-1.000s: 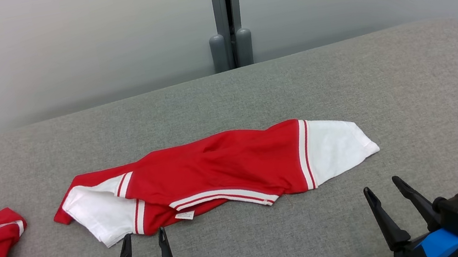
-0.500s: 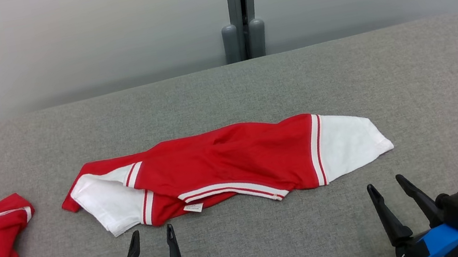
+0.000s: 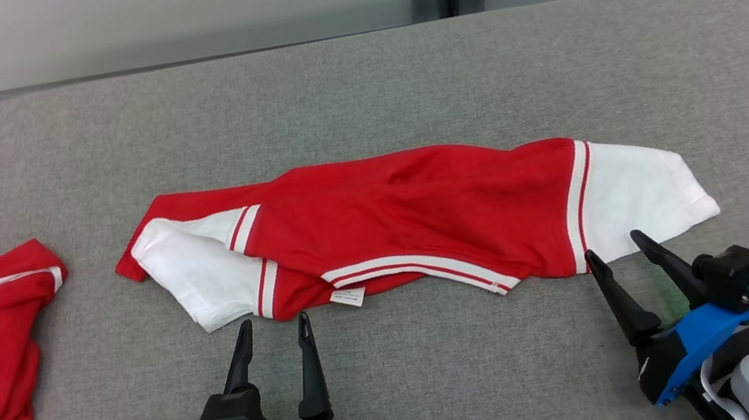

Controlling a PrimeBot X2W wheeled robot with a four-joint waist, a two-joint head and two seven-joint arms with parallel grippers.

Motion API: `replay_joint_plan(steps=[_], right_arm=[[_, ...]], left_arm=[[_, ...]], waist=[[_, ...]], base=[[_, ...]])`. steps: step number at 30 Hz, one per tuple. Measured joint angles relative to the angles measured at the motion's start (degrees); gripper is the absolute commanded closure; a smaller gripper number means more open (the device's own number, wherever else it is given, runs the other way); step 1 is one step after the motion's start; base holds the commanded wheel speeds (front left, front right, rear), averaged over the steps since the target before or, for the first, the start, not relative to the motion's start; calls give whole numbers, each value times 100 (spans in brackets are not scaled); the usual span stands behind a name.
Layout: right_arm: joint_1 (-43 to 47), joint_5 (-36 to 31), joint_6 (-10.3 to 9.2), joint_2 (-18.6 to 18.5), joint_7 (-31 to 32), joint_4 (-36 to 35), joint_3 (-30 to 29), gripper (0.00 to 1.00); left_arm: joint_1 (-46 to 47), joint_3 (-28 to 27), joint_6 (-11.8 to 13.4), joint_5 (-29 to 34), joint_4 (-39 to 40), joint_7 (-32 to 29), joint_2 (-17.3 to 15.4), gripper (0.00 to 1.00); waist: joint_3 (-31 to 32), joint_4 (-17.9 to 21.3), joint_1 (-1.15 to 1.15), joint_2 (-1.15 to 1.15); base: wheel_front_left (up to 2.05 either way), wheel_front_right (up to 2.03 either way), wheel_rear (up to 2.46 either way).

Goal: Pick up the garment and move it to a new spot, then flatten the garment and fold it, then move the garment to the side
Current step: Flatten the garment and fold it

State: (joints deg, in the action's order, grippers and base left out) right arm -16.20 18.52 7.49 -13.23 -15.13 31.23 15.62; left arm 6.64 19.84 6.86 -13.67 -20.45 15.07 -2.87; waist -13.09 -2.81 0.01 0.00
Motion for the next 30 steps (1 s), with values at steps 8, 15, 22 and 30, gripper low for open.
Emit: replay_joint_plan(steps=[8,15,22,30], right_arm=[[-471,245,0,-193,-56,530,421,59],[-892,765,42,-871,-58,594,699,100],[-2028,544,5,-2324,-1,547,584,100],[-3183,285,5,-3005,7,1412,775,0]], left_arm=[[191,190,125,-74,58,0,-1,0],[361,377,204,-142,142,0,-2,0],[645,713,269,-218,241,0,-2,0],[800,1076,415,-398,360,0,-3,0]], waist=[[-418,-272,0,0],[-687,-439,-1,0],[-999,-717,1,0],[-1303,-1196,0,0]], base=[[0,0,0],[0,0,0],[0,0,0],[0,0,0]])
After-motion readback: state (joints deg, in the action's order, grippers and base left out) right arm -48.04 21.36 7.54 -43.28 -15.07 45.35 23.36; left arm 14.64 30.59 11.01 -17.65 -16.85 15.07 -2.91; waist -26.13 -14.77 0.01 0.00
